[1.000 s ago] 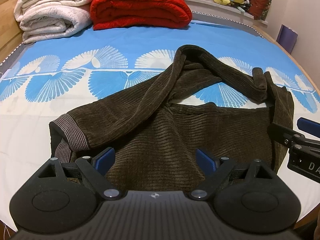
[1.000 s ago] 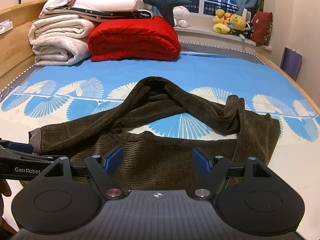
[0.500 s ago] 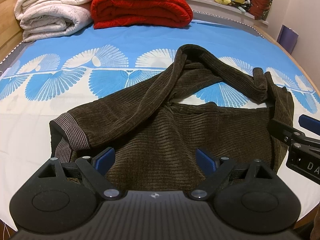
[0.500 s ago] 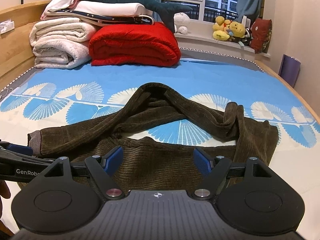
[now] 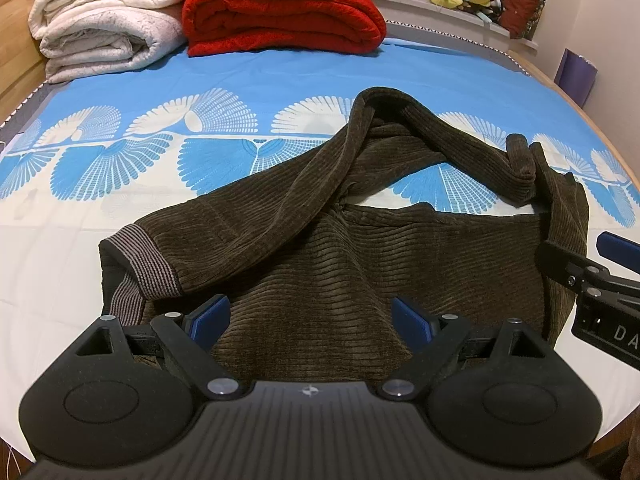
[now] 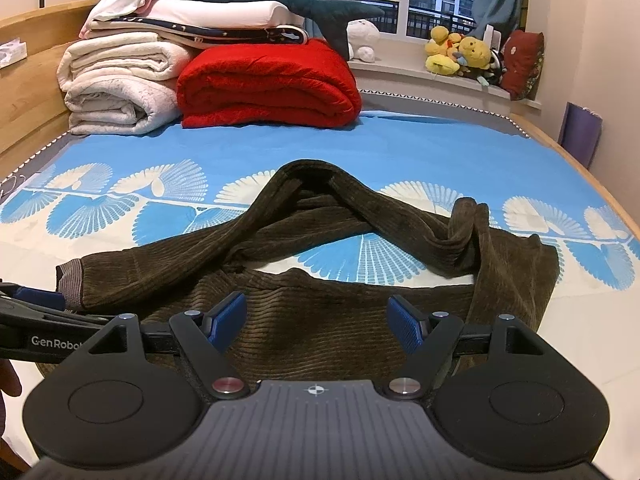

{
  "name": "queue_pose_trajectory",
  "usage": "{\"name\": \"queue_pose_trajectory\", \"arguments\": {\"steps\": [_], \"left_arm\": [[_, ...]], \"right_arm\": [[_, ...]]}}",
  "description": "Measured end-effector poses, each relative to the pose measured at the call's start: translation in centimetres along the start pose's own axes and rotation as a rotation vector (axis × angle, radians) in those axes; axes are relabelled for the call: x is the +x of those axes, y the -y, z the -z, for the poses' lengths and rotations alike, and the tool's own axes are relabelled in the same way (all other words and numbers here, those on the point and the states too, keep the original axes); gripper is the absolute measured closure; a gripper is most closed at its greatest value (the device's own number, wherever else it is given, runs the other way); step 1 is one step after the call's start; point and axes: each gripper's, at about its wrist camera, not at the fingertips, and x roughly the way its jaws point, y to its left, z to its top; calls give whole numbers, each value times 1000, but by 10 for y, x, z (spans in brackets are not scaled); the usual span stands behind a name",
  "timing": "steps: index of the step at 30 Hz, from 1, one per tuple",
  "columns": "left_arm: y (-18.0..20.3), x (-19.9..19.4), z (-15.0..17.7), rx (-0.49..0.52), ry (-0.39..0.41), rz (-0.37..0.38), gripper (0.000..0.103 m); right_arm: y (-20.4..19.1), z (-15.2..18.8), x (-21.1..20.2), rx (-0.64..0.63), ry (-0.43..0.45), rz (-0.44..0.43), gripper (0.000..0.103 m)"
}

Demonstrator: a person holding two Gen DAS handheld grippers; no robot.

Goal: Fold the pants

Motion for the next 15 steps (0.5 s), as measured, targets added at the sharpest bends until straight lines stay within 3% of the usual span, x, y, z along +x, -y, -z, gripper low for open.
{"name": "queue_pose_trajectory", "arguments": {"steps": [15], "left_arm": [[2, 2, 0, 1, -5, -3, 12]], "right_arm": [[-1, 1, 2, -9, -10, 10, 25]]}}
